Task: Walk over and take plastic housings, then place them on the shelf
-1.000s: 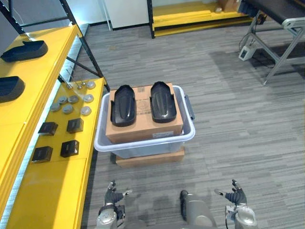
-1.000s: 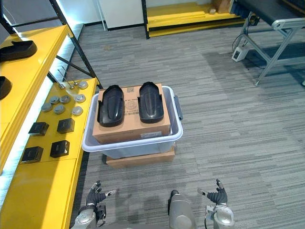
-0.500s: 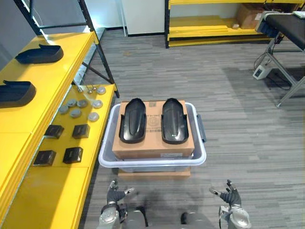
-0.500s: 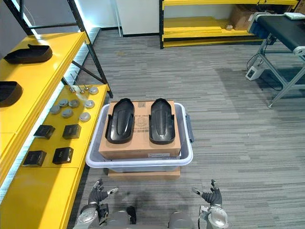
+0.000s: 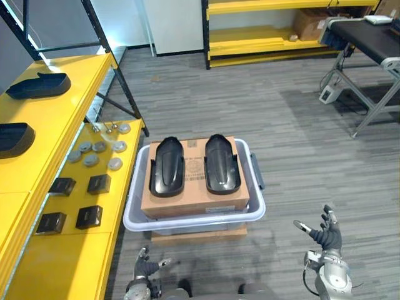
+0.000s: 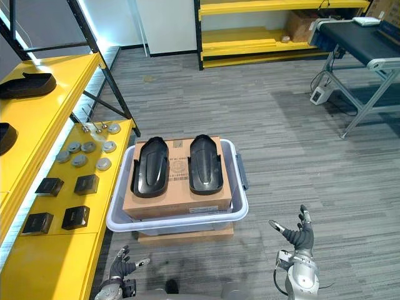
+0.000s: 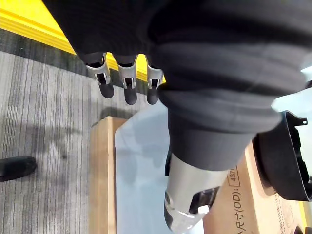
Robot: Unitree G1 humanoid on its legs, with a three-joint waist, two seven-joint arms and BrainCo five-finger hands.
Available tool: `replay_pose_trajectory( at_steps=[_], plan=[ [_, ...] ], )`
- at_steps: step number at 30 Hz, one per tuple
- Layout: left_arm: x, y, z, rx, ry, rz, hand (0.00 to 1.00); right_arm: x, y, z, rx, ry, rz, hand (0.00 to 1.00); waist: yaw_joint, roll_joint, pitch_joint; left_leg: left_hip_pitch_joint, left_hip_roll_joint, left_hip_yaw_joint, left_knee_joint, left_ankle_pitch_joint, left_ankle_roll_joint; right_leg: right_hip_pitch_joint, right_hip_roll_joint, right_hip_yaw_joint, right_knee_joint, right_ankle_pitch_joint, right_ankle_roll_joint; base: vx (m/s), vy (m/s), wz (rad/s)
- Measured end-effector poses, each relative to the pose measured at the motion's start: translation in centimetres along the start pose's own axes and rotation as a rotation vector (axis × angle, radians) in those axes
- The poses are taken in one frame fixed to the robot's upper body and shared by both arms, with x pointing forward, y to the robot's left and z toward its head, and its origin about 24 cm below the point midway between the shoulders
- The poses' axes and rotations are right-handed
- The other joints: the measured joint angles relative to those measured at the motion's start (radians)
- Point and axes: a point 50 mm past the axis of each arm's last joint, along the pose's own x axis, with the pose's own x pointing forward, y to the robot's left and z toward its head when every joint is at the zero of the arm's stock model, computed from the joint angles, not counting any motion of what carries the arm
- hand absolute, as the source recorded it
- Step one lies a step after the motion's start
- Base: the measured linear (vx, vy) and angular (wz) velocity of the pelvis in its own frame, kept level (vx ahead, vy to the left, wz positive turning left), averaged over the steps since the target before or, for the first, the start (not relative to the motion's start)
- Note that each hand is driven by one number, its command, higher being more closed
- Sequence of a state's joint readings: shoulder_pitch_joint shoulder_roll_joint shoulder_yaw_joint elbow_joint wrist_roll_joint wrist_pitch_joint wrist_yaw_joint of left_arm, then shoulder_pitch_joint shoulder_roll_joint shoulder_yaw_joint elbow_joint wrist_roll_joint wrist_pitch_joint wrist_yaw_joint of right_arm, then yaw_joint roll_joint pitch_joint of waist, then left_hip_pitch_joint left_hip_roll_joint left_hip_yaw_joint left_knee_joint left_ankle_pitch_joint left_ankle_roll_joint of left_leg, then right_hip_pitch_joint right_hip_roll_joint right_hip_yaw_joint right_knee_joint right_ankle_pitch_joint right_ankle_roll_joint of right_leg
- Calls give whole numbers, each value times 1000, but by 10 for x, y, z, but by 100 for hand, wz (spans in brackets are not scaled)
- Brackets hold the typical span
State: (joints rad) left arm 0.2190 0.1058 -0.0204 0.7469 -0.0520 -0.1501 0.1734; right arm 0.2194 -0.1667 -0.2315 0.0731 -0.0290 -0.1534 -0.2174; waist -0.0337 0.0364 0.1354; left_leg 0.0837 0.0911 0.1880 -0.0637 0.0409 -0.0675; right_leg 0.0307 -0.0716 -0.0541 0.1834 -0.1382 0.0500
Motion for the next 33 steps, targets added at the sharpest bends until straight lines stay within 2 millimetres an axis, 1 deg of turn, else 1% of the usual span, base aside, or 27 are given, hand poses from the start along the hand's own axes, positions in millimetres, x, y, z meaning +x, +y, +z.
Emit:
replay_pose_trajectory(
  at_steps=[3, 4, 8, 9, 11, 12, 13, 16, 19, 22, 26, 29, 33],
  plan=[
    [0, -2, 0, 20, -4, -17, 0, 17, 8, 16, -32, -72, 13, 0, 9, 1, -1, -5, -7, -17, -15, 13, 7, 3, -5, -17, -15, 8, 3, -10, 15, 14],
    [0, -2, 1, 21, -5, -18, 0, 20, 10, 17, -41, -75, 11, 0, 11, 1, -1, -5, -8, -22, -21, 18, 7, 4, -5, -23, -16, 8, 3, -23, -4, 26],
    [0, -4, 1, 48, -11, -49, 0, 45, 25, 15, -78, -41, 24, 0, 22, 5, 8, -32, -8, -66, -31, 38, 7, -1, -5, -67, -28, 11, -1, -28, -18, 34],
    [0, -7, 3, 54, -18, -62, 0, 55, 30, 19, -77, -38, 12, 0, 23, 14, 24, -47, -8, -84, -31, 47, 6, -3, -6, -84, -28, 13, -2, -20, -18, 29],
    [0, -9, 3, 56, -23, -69, 0, 64, 34, 24, -79, -40, 12, 0, 26, 23, 37, -64, -7, -93, -31, 53, 5, -18, -4, -92, -26, 15, -4, -33, -10, 21],
    [0, -10, 5, 58, -30, -72, 0, 74, 39, 31, -82, -50, 11, 0, 38, 33, 53, -82, -6, -103, -31, 60, 7, -29, -4, -102, -27, 20, -6, -44, -9, 14],
    [0, -11, 6, 59, -35, -75, 0, 78, 41, 35, -82, -55, 9, 0, 43, 37, 63, -89, -6, -105, -31, 63, 8, -35, -3, -103, -26, 22, -7, -33, -7, 13],
    [3, -18, 16, 65, -68, -95, 0, 102, 56, 53, -93, -57, 12, 0, 54, 51, 100, -136, -5, -117, -30, 79, 8, -73, -2, -115, -27, 33, -8, -33, 0, 10],
    [6, -19, 26, 43, -102, -84, 0, 113, 64, 65, -96, -59, 20, 0, 61, 51, 133, -144, -7, -128, -30, 80, 8, -73, -4, -127, -30, 33, -8, 0, 5, 11],
    [9, -21, 33, 33, -122, -83, 0, 119, 69, 70, -98, -45, 23, 0, 75, 54, 137, -160, -8, -131, -30, 81, 7, -88, -4, -131, -32, 33, -8, 34, 0, 4],
    [11, -24, 44, 16, -162, -78, 0, 132, 80, 83, -144, -40, 49, 0, 74, 62, 181, -166, -8, -135, -30, 85, 9, -90, -5, -137, -32, 33, -8, 12, 1, 4],
    [11, -28, 47, 9, -173, -88, 0, 138, 85, 87, -173, -18, 56, 0, 75, 67, 194, -185, -8, -143, -30, 91, 9, -105, -5, -145, -31, 34, -9, 3, 1, 8],
    [15, -32, 62, 0, -213, -87, 0, 147, 90, 88, -204, 60, 55, 0, 79, 78, 240, -198, -7, -161, -30, 105, 4, -107, -4, -167, -29, 36, -12, -19, 0, 16]
  ],
)
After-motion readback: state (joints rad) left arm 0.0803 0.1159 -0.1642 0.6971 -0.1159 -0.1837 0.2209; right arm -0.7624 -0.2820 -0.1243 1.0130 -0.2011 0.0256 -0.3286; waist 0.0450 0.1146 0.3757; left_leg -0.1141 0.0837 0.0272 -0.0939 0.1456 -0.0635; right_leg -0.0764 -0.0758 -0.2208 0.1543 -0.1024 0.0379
